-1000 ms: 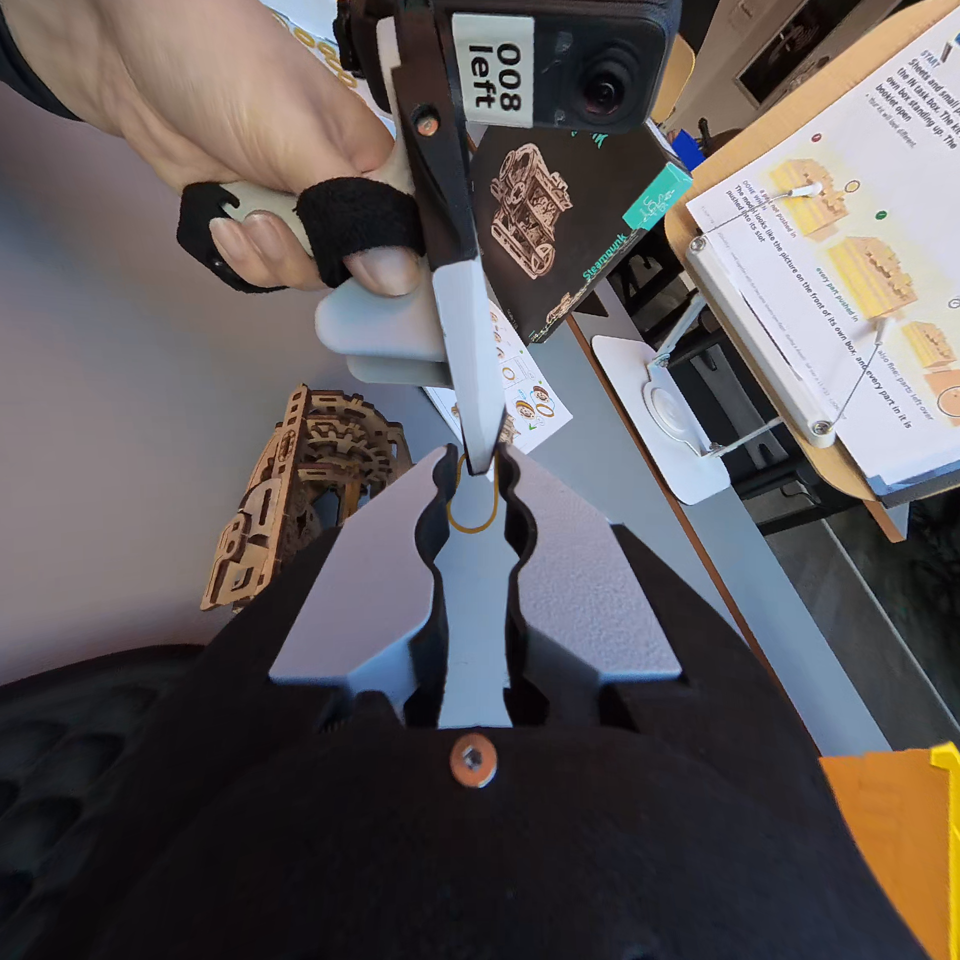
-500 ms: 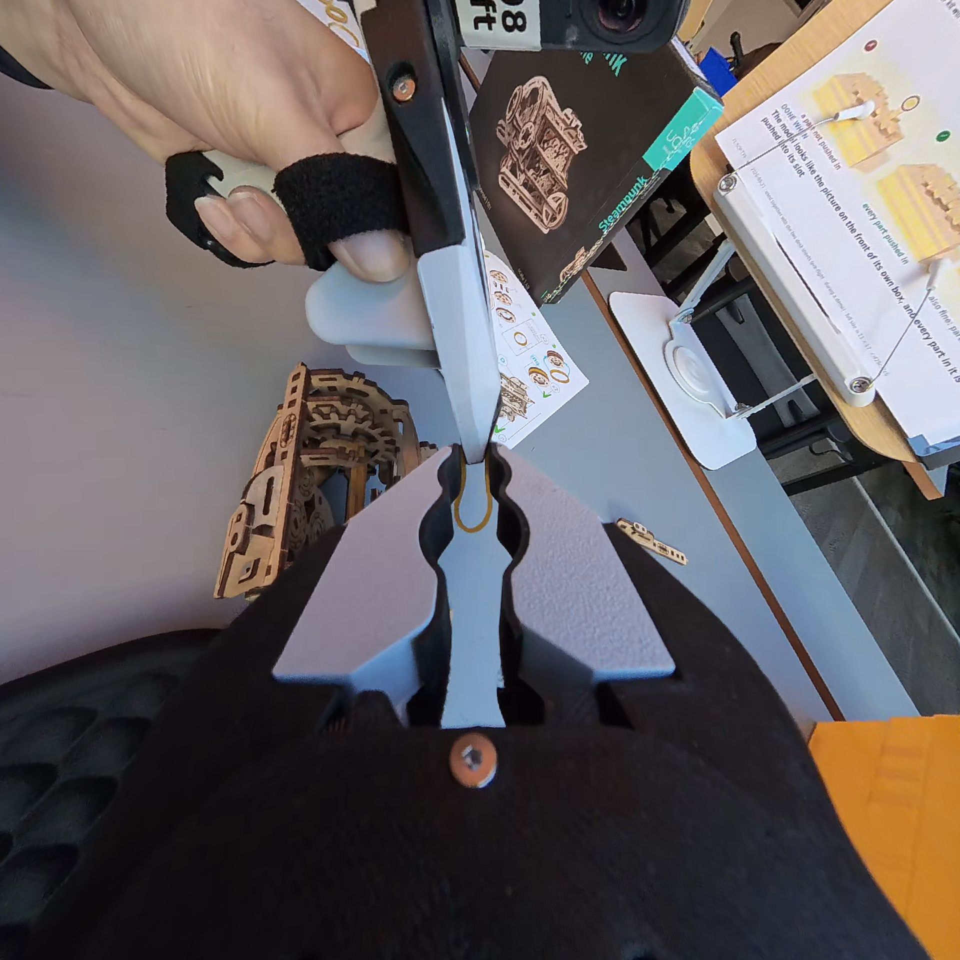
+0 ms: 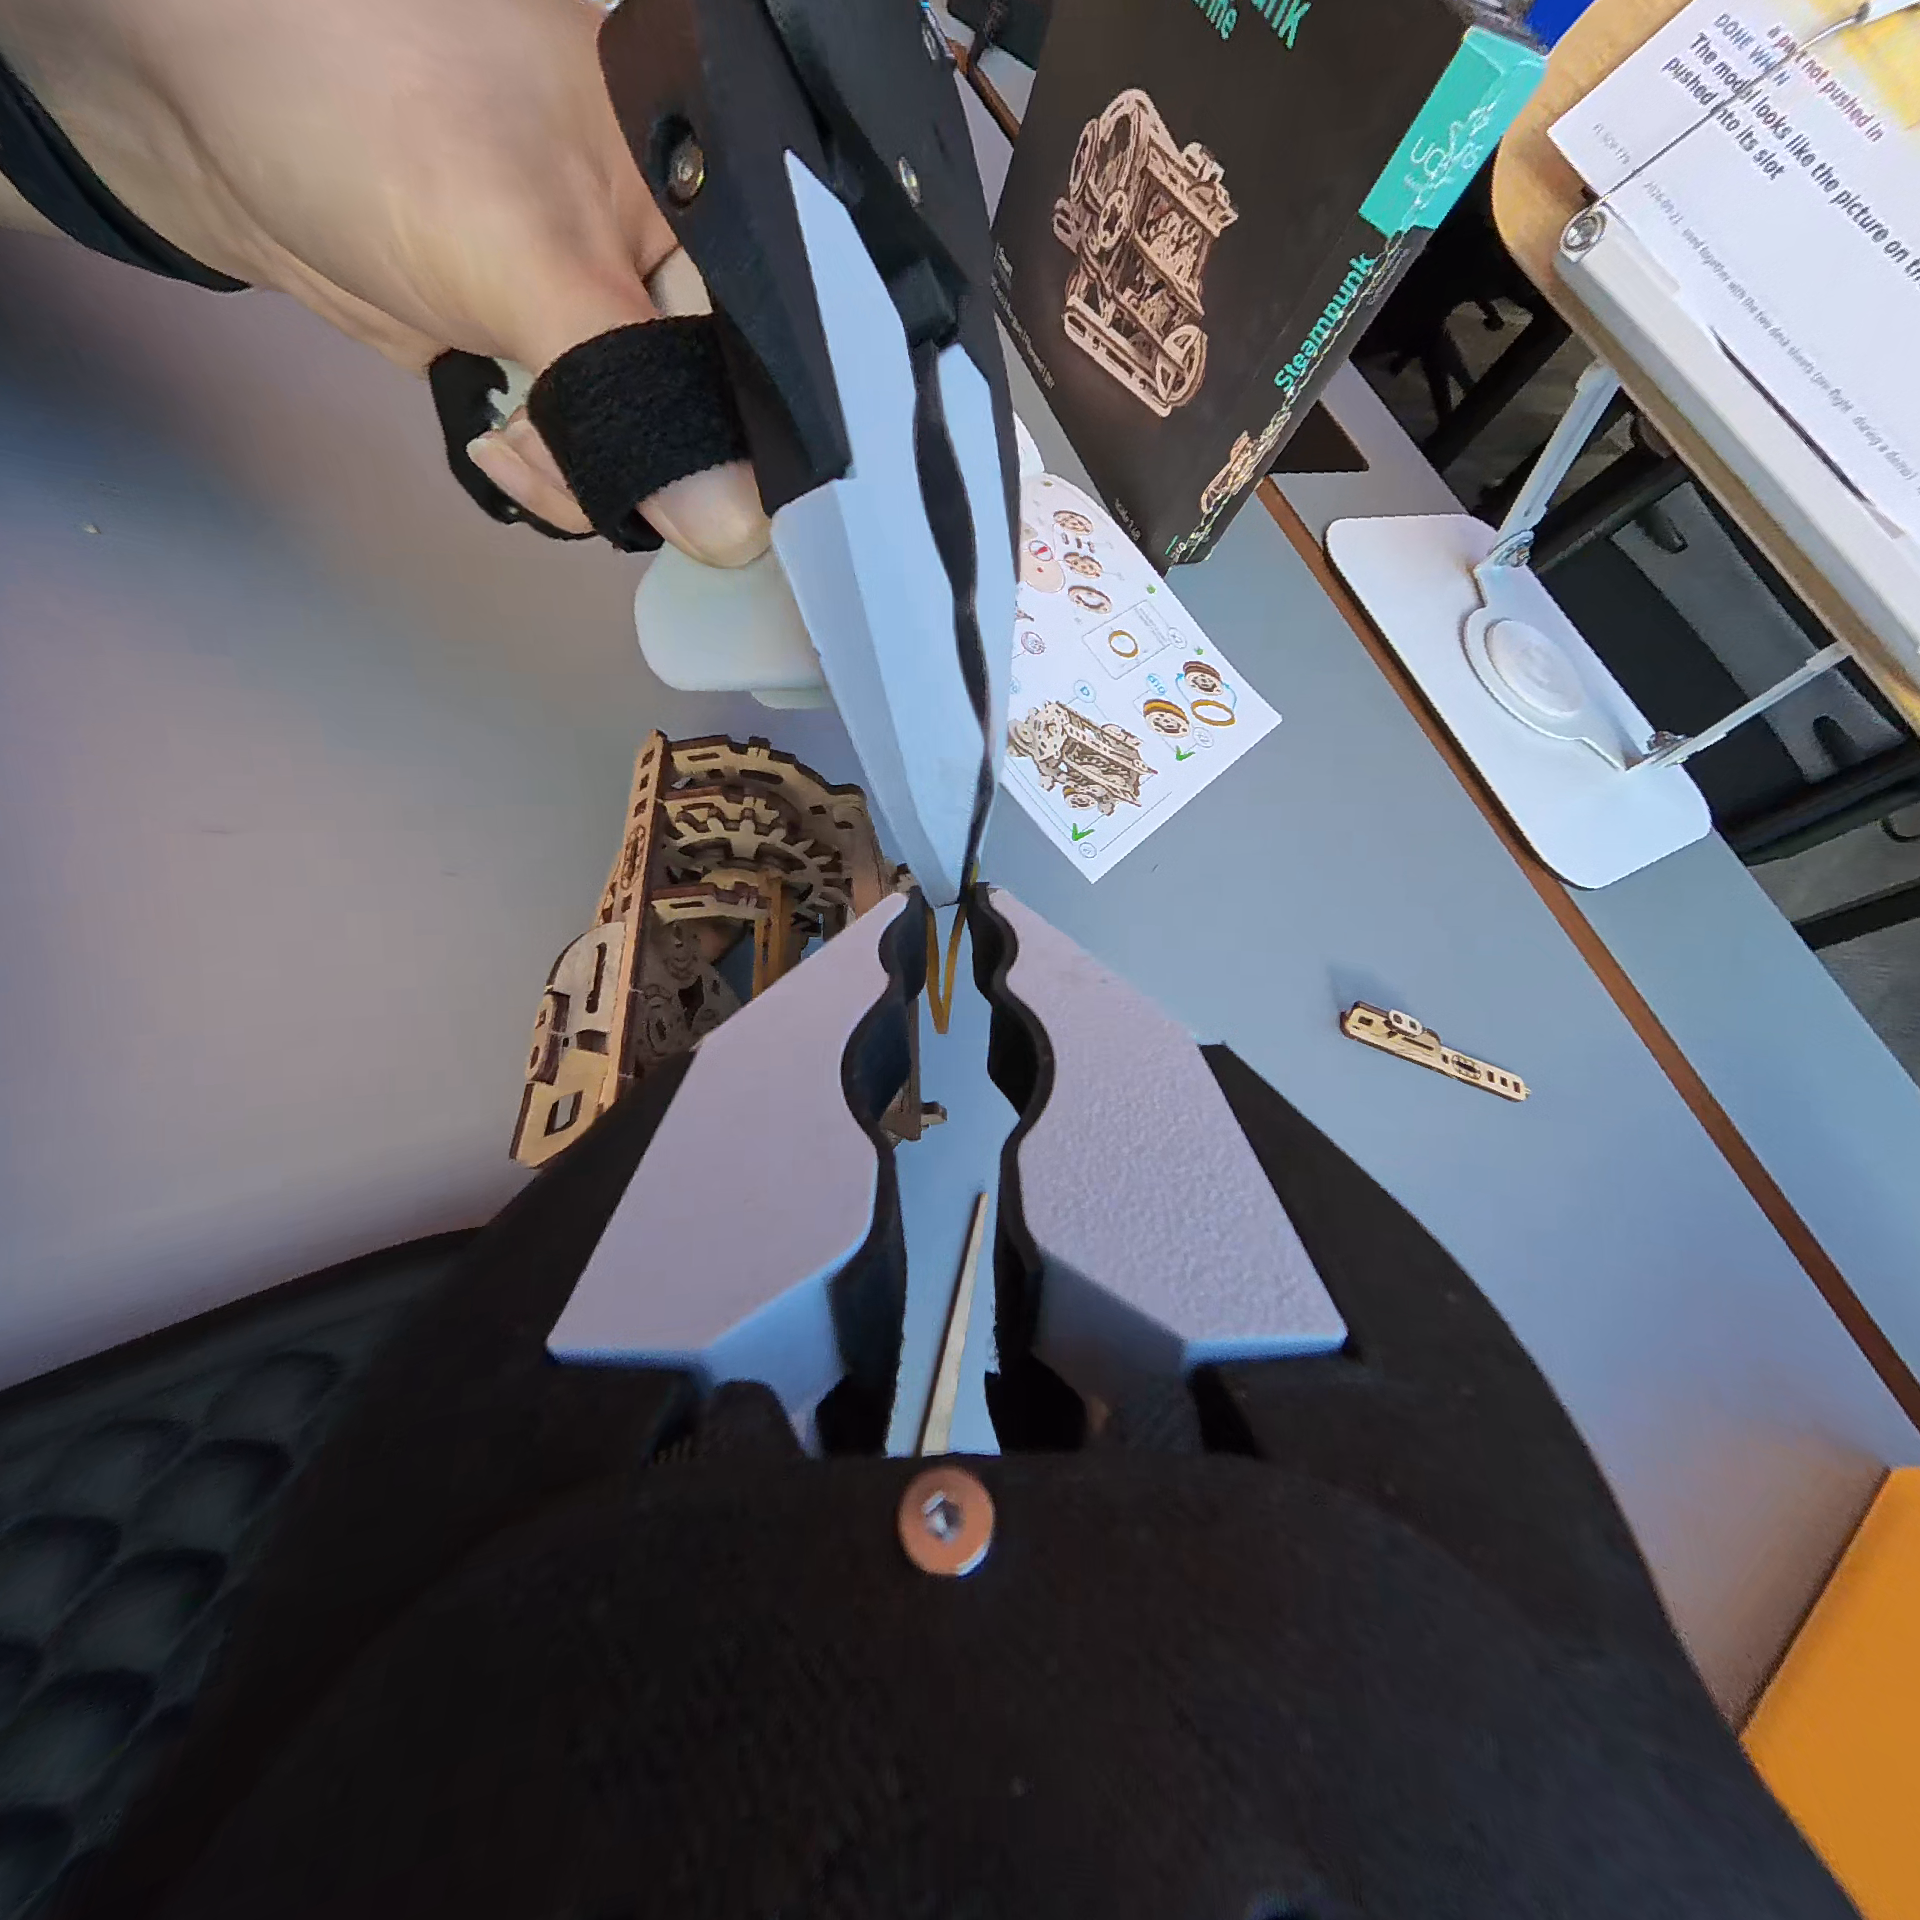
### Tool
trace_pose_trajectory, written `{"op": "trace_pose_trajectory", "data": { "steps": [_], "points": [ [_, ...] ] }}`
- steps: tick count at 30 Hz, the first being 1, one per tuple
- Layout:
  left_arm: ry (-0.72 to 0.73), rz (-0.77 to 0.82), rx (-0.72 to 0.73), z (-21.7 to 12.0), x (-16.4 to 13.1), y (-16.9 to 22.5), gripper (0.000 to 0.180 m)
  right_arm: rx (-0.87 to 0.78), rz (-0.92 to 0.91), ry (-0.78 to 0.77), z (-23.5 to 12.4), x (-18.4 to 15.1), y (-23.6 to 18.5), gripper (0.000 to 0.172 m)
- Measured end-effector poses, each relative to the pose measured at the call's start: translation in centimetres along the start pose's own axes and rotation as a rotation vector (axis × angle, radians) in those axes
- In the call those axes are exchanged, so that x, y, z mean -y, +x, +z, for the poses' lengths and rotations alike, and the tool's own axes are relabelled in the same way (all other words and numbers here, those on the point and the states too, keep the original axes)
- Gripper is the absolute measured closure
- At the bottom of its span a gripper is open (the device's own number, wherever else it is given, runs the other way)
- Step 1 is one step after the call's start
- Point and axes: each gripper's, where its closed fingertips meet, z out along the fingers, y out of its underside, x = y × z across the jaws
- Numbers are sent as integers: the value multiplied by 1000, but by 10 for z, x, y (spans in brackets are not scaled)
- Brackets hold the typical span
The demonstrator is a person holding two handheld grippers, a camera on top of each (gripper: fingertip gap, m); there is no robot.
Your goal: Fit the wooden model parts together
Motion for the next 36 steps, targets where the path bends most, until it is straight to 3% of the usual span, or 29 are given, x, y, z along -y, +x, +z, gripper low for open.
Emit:
{"op": "trace_pose_trajectory", "data": {
  "steps": [13, 23, 29, 36],
  "points": [
    [-76, 100, -89, -5, -6, 16, 180, 201, 102, 85, -10, 5, -16, 172],
    [23, 99, -279, -16, 8, 42, 180, 815, 731, 441, -43, 36, -21, 172],
    [45, 95, -281, -18, 10, 40, 180, 850, 818, 474, -40, 39, -17, 172],
    [47, 29, -310, -13, 8, 36, 174, 841, 831, 326, -33, 30, -28, 172]
  ]
}}
